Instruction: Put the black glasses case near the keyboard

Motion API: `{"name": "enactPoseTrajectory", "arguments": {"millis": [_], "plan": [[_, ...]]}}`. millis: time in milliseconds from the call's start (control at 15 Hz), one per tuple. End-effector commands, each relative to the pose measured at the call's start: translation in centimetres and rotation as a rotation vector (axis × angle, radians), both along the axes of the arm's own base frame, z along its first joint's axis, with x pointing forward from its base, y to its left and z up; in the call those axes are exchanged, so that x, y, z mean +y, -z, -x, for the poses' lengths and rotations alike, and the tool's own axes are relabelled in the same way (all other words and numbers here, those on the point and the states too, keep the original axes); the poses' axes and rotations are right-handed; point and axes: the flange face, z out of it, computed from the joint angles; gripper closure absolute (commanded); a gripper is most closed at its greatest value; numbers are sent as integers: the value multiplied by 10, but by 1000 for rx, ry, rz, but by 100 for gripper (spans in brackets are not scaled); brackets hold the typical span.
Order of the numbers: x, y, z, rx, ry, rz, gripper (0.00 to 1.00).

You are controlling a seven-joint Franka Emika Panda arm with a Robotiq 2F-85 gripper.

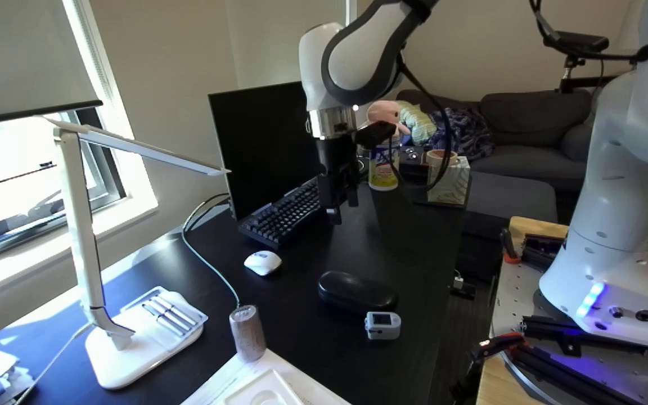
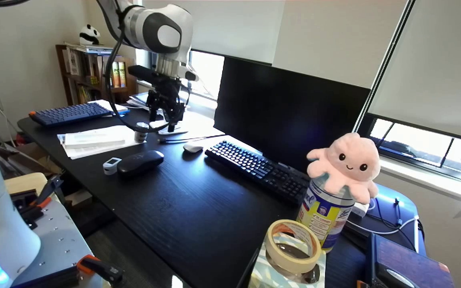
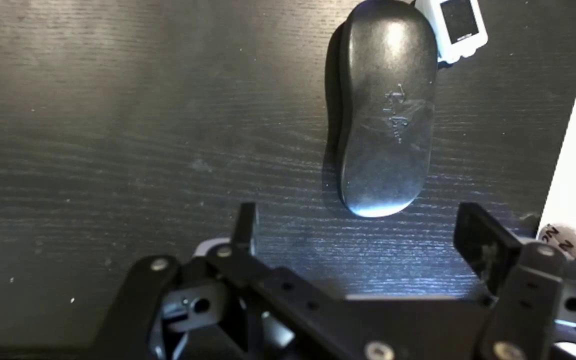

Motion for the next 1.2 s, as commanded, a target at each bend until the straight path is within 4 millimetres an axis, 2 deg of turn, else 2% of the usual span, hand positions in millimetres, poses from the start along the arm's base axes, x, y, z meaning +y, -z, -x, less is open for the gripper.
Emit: {"name": "enactPoseTrajectory", "arguments": {"millis": [0,267,733,1133], "plan": [[15,48,-10,60,53,-7,0],[29,86,-16,93,55,-44,0],[58,113,-17,111,18,-81,0],[59,136,-5,171,74,-86,0]]}}
